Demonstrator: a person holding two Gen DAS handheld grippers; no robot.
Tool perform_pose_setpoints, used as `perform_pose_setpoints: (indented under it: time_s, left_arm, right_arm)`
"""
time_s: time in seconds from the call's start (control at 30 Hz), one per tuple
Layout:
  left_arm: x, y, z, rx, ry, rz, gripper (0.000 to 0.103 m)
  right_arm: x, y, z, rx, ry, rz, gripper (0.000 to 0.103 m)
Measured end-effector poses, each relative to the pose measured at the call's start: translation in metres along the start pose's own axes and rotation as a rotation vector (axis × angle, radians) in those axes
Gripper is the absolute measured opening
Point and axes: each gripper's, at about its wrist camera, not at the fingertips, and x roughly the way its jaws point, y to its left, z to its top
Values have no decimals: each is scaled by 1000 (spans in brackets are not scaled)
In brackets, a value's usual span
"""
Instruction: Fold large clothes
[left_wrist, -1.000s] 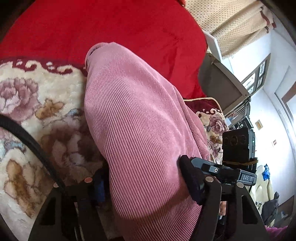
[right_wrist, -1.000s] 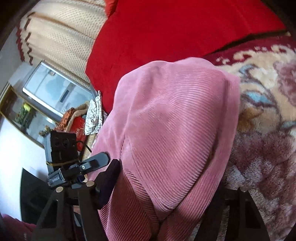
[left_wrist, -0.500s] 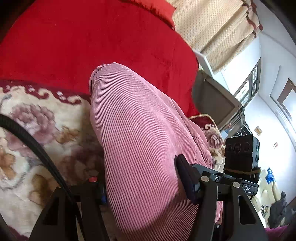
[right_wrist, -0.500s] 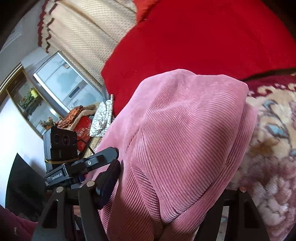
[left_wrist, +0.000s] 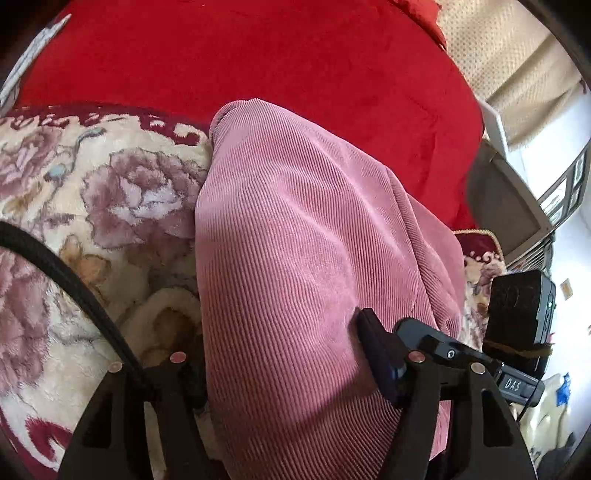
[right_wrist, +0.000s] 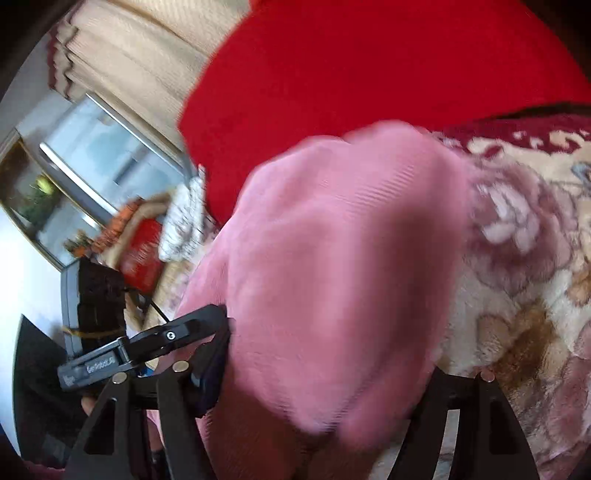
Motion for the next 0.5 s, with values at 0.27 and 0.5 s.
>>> perform_pose_setpoints:
  time_s: [0.27, 0.5]
  left_arm:
    - [-33, -6, -4, 72, -80, 16, 70]
    - [-66, -16, -12, 188, -206, 40, 70]
  right_arm:
    - [-65, 24, -8, -103, -127, -158, 75]
    - [-93, 70, 0, -217, -254, -128, 73]
